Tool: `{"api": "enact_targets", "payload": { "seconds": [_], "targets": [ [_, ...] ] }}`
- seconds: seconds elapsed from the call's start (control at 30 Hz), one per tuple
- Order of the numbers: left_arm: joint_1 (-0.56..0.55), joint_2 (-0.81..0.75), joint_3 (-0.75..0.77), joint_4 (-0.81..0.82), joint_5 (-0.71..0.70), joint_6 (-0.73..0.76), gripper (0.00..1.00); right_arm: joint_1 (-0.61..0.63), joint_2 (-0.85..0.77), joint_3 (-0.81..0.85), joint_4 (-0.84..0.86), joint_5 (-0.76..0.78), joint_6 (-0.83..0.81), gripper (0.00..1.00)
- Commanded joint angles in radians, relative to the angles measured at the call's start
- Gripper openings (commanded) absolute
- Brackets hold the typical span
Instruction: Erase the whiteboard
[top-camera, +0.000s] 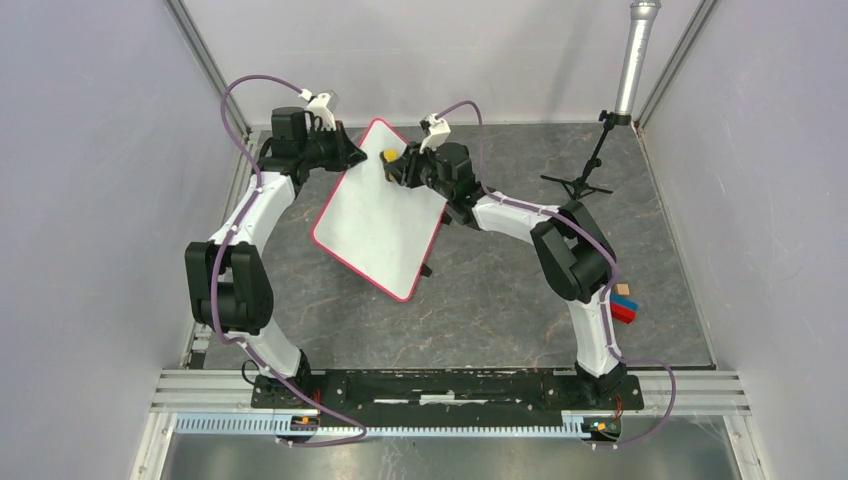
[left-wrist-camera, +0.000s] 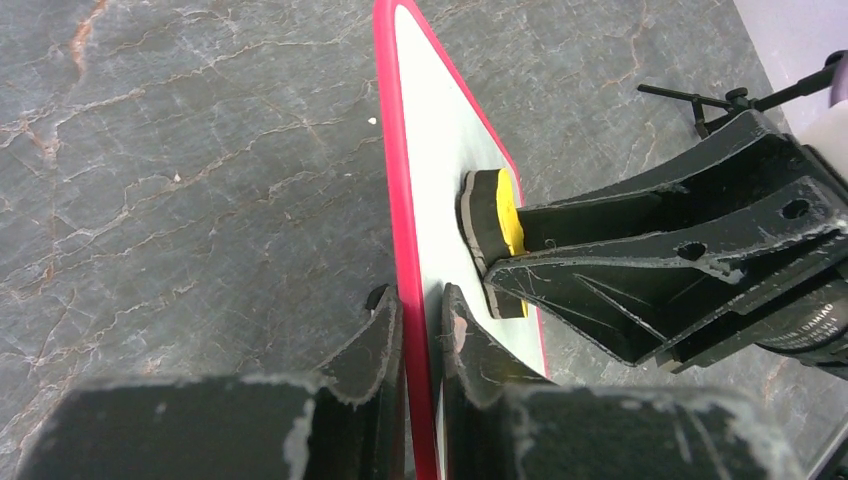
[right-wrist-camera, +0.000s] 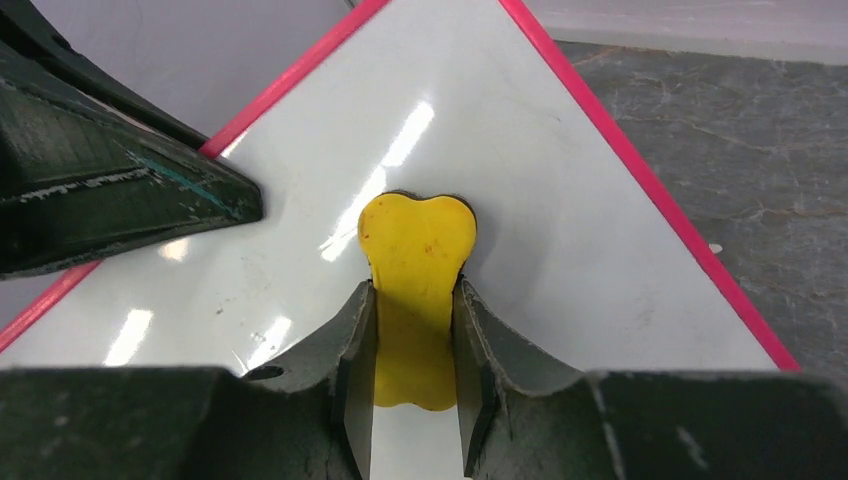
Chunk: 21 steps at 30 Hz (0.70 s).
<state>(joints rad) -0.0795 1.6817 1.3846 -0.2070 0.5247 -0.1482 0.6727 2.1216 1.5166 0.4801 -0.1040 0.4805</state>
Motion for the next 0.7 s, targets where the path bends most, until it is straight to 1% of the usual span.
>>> {"api": "enact_targets", "payload": {
  "seconds": [0.0, 0.1, 0.2, 0.23, 0.3, 0.37, 0.43, 0.5, 0.57, 0.63, 0.67],
  "targets": [
    [-0.046, -0.020, 0.018, 0.021, 0.084, 0.104, 0.02, -0.035, 0.016, -0.136, 0.003, -0.040, 0.086, 0.23],
    [-0.045, -0.015, 0.020, 0.021, 0.080, 0.100, 0.02, -0.083, 0.006, -0.203, 0.018, -0.036, 0.116, 0.24],
    [-0.042, -0.004, 0.022, 0.021, 0.067, 0.091, 0.02, -0.090, -0.015, -0.213, 0.011, -0.045, 0.096, 0.24],
    [-0.039, -0.002, 0.022, 0.022, 0.060, 0.082, 0.03, -0.088, -0.031, -0.213, 0.007, -0.046, 0.085, 0.24],
    [-0.032, 0.000, 0.024, 0.020, 0.038, 0.064, 0.11, -0.085, -0.077, -0.225, -0.018, -0.033, 0.050, 0.24],
    [-0.031, -0.008, 0.036, -0.003, 0.001, 0.053, 0.24, -0.087, -0.152, -0.256, -0.057, 0.006, -0.011, 0.25],
    [-0.031, -0.009, 0.063, -0.050, -0.041, 0.037, 0.44, -0.087, -0.236, -0.289, -0.116, 0.060, -0.080, 0.30],
    [-0.030, -0.027, 0.070, -0.061, -0.052, 0.012, 0.53, -0.088, -0.322, -0.335, -0.184, 0.109, -0.144, 0.32],
    [-0.029, -0.050, 0.069, -0.062, -0.068, -0.010, 0.59, -0.092, -0.431, -0.456, -0.215, 0.165, -0.183, 0.34],
    [-0.030, -0.080, 0.062, -0.070, -0.096, -0.018, 0.74, -0.103, -0.540, -0.588, -0.229, 0.201, -0.210, 0.33],
    [-0.028, -0.095, 0.058, -0.078, -0.113, -0.023, 0.76, -0.111, -0.583, -0.638, -0.252, 0.230, -0.225, 0.33]
  ]
}}
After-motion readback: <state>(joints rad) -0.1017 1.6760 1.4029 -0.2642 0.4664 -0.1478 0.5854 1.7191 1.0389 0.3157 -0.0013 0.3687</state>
